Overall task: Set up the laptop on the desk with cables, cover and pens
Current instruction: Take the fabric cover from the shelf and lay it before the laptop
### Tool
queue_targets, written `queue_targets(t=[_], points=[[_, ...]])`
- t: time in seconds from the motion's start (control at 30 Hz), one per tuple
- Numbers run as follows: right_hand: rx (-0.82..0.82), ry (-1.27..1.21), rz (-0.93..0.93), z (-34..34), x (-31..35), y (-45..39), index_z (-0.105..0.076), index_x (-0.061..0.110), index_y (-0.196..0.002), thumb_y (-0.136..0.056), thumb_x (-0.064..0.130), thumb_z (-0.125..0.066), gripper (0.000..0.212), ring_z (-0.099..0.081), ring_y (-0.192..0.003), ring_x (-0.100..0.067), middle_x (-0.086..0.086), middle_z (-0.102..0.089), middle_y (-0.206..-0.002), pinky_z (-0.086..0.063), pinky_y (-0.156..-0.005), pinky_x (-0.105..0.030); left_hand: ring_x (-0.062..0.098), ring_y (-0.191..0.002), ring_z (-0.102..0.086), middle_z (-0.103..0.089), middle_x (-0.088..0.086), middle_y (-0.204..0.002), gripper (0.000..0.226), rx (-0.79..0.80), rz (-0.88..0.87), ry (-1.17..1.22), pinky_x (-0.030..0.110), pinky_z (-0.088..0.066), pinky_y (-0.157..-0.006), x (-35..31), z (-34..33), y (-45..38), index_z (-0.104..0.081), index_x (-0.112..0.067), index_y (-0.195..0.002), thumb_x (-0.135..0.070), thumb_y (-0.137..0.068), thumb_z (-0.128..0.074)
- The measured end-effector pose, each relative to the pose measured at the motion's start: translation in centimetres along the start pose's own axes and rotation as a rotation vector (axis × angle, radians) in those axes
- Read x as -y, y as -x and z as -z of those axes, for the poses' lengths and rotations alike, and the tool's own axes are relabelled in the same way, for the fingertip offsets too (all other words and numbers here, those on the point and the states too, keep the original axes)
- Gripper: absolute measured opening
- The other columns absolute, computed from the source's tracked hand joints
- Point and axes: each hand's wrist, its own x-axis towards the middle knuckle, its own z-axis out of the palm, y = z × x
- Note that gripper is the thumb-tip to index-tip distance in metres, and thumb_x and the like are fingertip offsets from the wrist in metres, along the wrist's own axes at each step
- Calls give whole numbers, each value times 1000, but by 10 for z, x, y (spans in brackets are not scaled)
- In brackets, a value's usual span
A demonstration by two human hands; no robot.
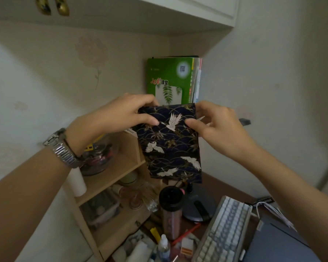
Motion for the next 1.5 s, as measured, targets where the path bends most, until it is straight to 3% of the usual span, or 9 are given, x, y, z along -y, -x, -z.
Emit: queue_targets(t=[0.3, 0.5, 0.6, 0.77, 0.9, 1.03, 1.3, 1.4, 1.5], points=[[78, -225, -143, 50, -21, 84, -60, 19, -111, -84, 37, -61, 32, -63, -96, -18, -3, -65, -101, -53, -86, -47, 10, -83, -63, -65, -9, -101, 27, -142, 14, 154, 31, -52, -68, -62, -72, 51, -61, -26, -106, -38, -82, -65], [203, -193, -445, 92, -68, 192, -58, 28, -106, -56, 54, -75, 59, -65, -93, -14, 4, -64, -104, -55, -85, -41, -4, -92, -55, -59, -18, -98, 29, -149, 143, 357, 18, -45, -78, -110, -145, 66, -58, -24, -106, -39, -82, -64], [156, -257, -598, 105, -103, 252, -58, 25, -101, -50, 55, -83, 64, -65, -102, -20, -6, -66, -110, -51, -93, -49, 4, -99, -59, -63, -11, -106, 31, -103, 199, 514, 24, -50, -83, -128, -184, 75, -58, -25, -107, -40, -81, -64], [-19, -401, -746, 107, -119, 316, -46, 6, -104, -70, 8, -77, 46, -66, -84, -1, -13, -61, -106, -57, -70, -21, 9, -106, -54, -55, -19, -101, 17, 27, 256, 685, 25, -46, -85, -155, -246, 89, -55, -33, -98, -33, -84, -64], [-60, -357, -821, 106, -128, 364, -49, 17, -101, -72, 14, -77, 40, -60, -99, -4, 0, -60, -110, -51, -79, -18, 16, -110, -52, -46, -21, -107, 33, 213, 254, 763, 43, -48, -96, -167, -285, 104, -46, -47, -108, -29, -86, -63], [-49, -168, -889, 99, -128, 405, -57, 22, -96, -69, 23, -79, 35, -52, -95, 3, 14, -58, -100, -36, -72, 3, -1, -95, -55, -48, -19, -109, 42, 351, 249, 785, 20, -53, -73, -178, -321, 127, -39, -42, -119, -26, -87, -62], [23, -26, -1153, 49, -124, 474, -58, 23, -108, -63, 36, -80, 52, -52, -100, -12, 5, -56, -112, -45, -89, -27, 7, -87, -59, -57, -3, -98, 50, 572, 401, 648, 19, -50, -74, -158, -393, 186, -37, -28, -126, -27, -85, -66], [-30, -85, -1257, 32, -121, 491, -52, 19, -110, -61, 30, -84, 60, -52, -98, -16, 6, -52, -107, -45, -85, -28, 9, -90, -56, -57, 1, -107, 53, 628, 460, 608, 29, -47, -83, -149, -415, 206, -37, -30, -129, -32, -85, -65], [-79, -105, -1332, 20, -121, 506, -47, 13, -113, -60, 27, -85, 67, -52, -96, -14, 5, -52, -106, -44, -80, -20, -1, -75, -48, -51, -6, -98, 51, 638, 454, 581, 21, -42, -69, -147, -431, 214, -38, -26, -132, -29, -87, -62]])
